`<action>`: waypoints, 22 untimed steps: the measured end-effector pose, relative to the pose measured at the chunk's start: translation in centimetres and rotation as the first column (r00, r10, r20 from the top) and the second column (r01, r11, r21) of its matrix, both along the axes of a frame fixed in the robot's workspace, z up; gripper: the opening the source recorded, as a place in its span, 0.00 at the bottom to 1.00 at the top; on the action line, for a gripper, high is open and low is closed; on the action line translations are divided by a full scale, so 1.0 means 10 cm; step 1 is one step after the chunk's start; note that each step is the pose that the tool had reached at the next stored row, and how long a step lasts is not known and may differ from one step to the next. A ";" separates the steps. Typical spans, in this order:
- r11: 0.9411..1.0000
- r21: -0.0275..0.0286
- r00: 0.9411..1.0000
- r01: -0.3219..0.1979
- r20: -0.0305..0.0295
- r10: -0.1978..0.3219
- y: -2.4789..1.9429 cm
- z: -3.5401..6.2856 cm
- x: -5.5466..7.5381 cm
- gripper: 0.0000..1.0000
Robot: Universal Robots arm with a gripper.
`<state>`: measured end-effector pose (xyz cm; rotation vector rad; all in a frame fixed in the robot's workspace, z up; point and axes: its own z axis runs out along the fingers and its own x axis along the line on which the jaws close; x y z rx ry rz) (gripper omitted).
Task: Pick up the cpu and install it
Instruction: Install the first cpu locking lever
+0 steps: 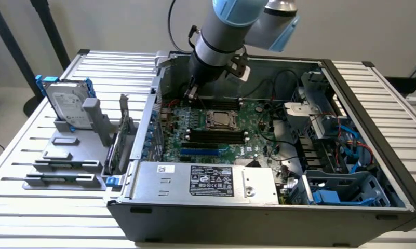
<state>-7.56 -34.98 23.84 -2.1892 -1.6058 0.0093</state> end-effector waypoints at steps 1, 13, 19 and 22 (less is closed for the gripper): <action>1.000 0.006 1.000 0.008 0.000 -0.008 0.000 0.010 0.00 0.11; 0.997 0.037 0.997 0.071 -0.002 -0.071 -0.008 0.083 -0.07 0.11; 0.994 0.024 0.995 0.103 0.001 -0.103 -0.009 0.061 -0.11 0.11; 0.994 0.022 0.994 0.111 0.005 -0.111 -0.009 0.042 -0.11 0.11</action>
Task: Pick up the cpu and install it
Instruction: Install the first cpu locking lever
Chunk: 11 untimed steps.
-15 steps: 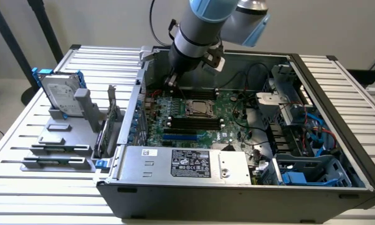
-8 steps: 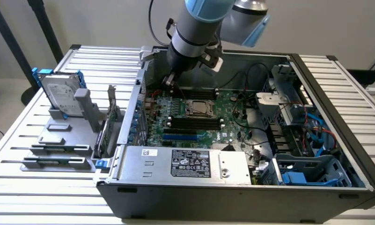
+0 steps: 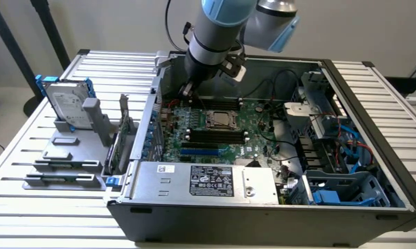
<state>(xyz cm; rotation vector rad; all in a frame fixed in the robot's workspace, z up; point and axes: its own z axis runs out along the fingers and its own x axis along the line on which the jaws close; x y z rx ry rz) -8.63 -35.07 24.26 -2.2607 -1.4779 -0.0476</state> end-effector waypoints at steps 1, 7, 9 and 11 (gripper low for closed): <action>1.000 0.000 1.000 0.002 0.001 -0.002 0.000 -0.002 0.00 0.11; 1.000 0.000 1.000 0.014 0.006 -0.014 0.001 -0.007 0.00 0.11; 1.000 0.000 1.000 0.017 0.007 -0.017 0.001 -0.007 0.01 0.11; 1.000 0.000 1.000 0.020 0.010 -0.020 0.000 -0.006 0.02 0.11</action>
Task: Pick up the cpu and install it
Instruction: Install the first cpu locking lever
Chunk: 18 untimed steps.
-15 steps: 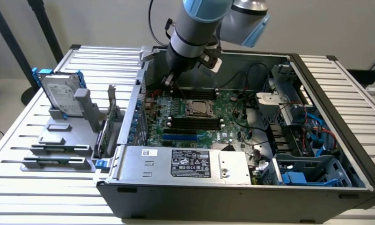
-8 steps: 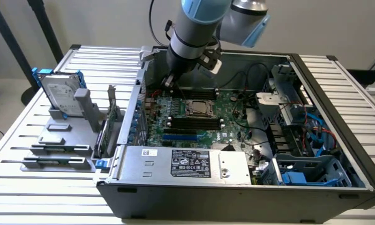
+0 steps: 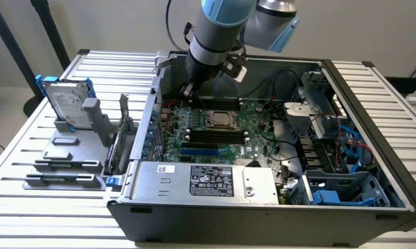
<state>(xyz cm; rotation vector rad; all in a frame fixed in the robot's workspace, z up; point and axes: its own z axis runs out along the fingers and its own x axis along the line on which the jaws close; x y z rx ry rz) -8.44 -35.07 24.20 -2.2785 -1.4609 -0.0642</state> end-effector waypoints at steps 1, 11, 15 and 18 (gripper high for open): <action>1.000 0.000 1.000 0.001 0.002 -0.001 0.000 0.000 0.00 0.11; 1.000 0.000 1.000 0.011 0.025 -0.011 0.000 0.003 0.05 0.11; 1.000 0.001 0.999 0.014 0.033 -0.014 0.000 0.008 0.10 0.11; 1.000 0.002 0.999 0.016 0.040 -0.016 0.000 0.013 0.14 0.11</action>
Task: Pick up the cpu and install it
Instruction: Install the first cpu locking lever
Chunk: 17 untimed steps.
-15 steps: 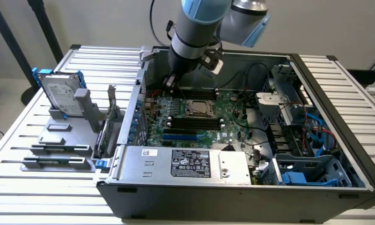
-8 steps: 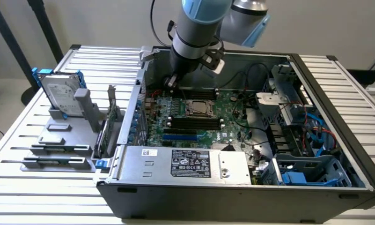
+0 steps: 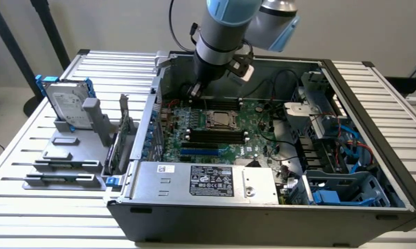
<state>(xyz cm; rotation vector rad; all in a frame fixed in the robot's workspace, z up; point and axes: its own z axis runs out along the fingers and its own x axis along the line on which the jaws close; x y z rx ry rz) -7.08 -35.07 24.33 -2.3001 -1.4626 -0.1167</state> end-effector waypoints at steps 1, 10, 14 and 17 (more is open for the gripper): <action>1.000 0.000 1.000 0.001 0.002 -0.001 0.000 0.003 0.01 0.11; 1.000 0.001 1.000 0.009 0.012 -0.009 -0.005 0.048 0.09 0.11; 1.000 0.001 1.000 0.011 0.025 -0.011 -0.006 0.050 0.12 0.11; 1.000 0.001 0.999 0.019 0.035 -0.019 -0.007 0.040 0.13 0.11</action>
